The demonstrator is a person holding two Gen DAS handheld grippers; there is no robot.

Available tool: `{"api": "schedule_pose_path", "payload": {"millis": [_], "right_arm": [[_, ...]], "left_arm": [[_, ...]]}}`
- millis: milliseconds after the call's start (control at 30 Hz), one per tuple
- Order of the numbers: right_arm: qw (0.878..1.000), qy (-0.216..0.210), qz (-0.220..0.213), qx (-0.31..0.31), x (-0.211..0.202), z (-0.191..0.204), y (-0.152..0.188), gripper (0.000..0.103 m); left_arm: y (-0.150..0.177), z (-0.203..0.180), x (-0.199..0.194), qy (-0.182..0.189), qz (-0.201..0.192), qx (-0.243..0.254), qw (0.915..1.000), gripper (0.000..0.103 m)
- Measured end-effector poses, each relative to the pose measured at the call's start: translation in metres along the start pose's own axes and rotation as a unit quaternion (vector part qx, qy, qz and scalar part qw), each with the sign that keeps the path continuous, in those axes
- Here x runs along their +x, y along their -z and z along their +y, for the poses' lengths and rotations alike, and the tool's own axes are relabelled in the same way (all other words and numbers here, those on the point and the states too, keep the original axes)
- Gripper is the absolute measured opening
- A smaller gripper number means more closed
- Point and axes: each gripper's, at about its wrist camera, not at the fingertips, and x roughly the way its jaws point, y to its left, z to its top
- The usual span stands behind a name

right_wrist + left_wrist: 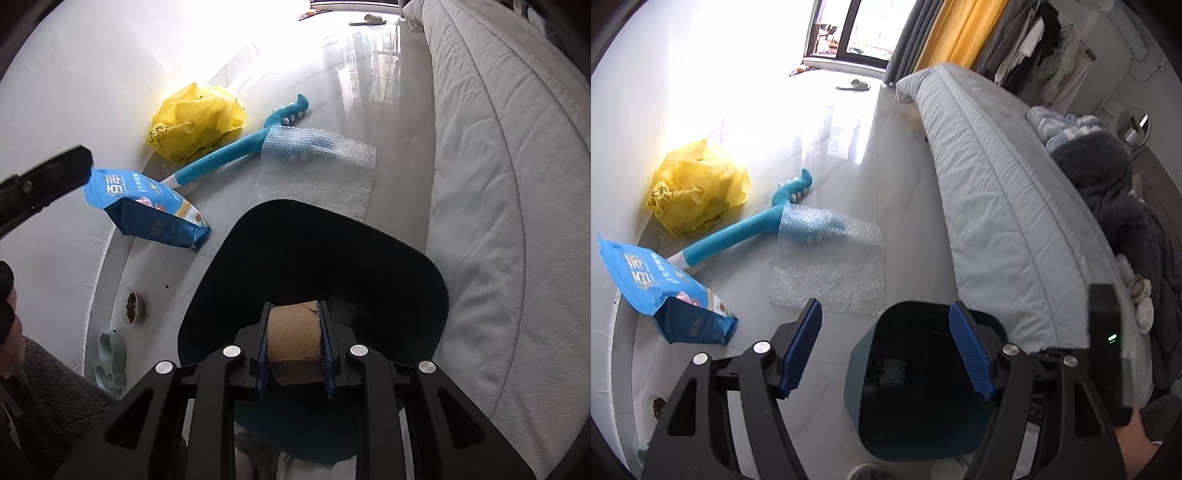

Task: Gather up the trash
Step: 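Open the right gripper to drop the cardboard tube into the bin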

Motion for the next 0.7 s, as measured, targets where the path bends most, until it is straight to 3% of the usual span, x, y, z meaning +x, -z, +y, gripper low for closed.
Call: {"api": "schedule_pose_path", "payload": {"millis": [367,467,700], "right_arm": [[0.999,0.028,0.039,-0.010,0.022,0.004,0.009,0.025],[0.999,0.035,0.033,-0.012,0.017,0.005,0.011,0.050],[1.000,0.016,0.001,0.000,-0.006,0.002,0.009,0.056]], "left_arm": [[-0.020,-0.030,-0.041,0.034,-0.080,0.028,0.9958,0.074],[-0.026,-0.037,-0.051,0.048,-0.098,0.027,0.9936,0.075],[-0.031,-0.064,-0.072,0.055,-0.136,0.056,0.9876,0.075]]}}
